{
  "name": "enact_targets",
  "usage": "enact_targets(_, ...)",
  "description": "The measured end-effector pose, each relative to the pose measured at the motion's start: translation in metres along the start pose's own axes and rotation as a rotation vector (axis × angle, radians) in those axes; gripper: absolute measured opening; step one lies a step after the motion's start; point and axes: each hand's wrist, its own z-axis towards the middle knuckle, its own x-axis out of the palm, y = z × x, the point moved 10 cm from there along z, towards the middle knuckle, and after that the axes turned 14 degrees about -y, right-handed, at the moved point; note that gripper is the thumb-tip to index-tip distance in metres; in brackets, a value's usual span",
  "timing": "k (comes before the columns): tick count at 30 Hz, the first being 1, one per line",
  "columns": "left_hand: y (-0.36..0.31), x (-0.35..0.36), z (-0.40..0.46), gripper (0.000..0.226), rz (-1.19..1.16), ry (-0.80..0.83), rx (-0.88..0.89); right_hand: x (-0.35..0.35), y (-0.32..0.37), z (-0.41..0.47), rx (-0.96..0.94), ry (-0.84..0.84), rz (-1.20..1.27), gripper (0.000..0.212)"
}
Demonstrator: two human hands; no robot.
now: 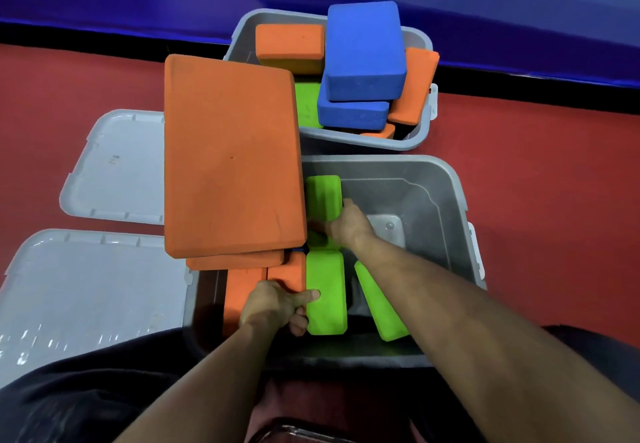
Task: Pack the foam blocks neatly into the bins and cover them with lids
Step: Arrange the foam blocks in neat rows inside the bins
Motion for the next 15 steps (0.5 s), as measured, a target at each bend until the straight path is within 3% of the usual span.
enact_targets(4,0.001,-0.001,0.003,0.048,-0.033,-0.019,0.030,0.010,-0.003,0.007,-0.037,0.010,-0.009,0.077)
enact_targets(8,-0.001,-0.002,0.002,0.048,-0.042,-0.026,0.031,0.013,-0.014,0.014,0.007,-0.047,-0.053,0.092)
enact_targets(15,-0.002,-0.005,-0.004,0.051,0.023,-0.072,0.058,0.014,-0.013,0.014,0.030,-0.048,-0.049,0.097)
